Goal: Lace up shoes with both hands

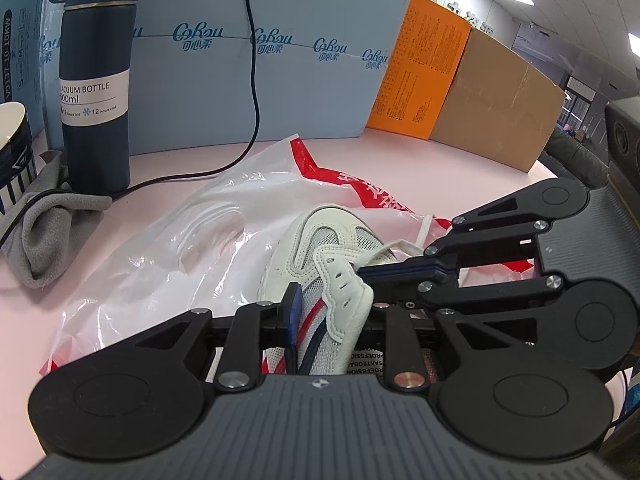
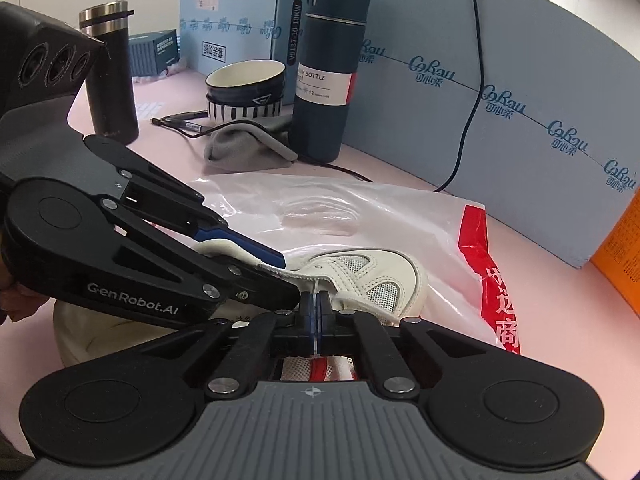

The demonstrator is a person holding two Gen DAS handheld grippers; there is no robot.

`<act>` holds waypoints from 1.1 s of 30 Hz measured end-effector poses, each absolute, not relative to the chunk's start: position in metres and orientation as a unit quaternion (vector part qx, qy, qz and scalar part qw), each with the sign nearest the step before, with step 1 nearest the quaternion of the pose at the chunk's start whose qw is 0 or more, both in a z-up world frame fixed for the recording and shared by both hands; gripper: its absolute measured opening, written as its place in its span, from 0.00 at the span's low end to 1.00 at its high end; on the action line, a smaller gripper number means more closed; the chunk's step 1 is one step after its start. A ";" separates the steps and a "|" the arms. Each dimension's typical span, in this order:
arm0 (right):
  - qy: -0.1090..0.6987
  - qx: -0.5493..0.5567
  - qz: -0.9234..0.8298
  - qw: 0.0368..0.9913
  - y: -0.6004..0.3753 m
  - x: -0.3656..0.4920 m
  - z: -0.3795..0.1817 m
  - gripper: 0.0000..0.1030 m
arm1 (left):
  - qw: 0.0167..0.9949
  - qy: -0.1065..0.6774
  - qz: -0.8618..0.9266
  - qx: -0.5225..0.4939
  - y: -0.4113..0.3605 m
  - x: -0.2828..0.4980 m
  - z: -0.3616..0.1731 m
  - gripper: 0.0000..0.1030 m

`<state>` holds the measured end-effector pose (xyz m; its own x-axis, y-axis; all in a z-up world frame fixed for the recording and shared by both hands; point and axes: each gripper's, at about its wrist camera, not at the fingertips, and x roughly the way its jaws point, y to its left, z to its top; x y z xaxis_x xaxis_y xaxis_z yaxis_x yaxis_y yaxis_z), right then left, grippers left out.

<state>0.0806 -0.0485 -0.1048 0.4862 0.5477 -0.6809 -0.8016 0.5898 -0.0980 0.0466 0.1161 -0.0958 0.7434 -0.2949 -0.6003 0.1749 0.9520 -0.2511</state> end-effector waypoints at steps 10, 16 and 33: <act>0.301 -0.165 0.397 0.851 -0.054 0.087 -0.100 0.02 | 0.929 0.334 -0.131 -0.085 0.115 0.045 -0.095 0.21; 0.291 -0.154 0.397 0.857 -0.061 0.085 -0.094 0.07 | 0.930 0.332 -0.135 -0.079 0.112 0.044 -0.094 0.27; 0.285 -0.150 0.397 0.860 -0.059 0.088 -0.093 0.10 | 0.934 0.300 -0.167 -0.098 0.128 0.003 -0.073 0.53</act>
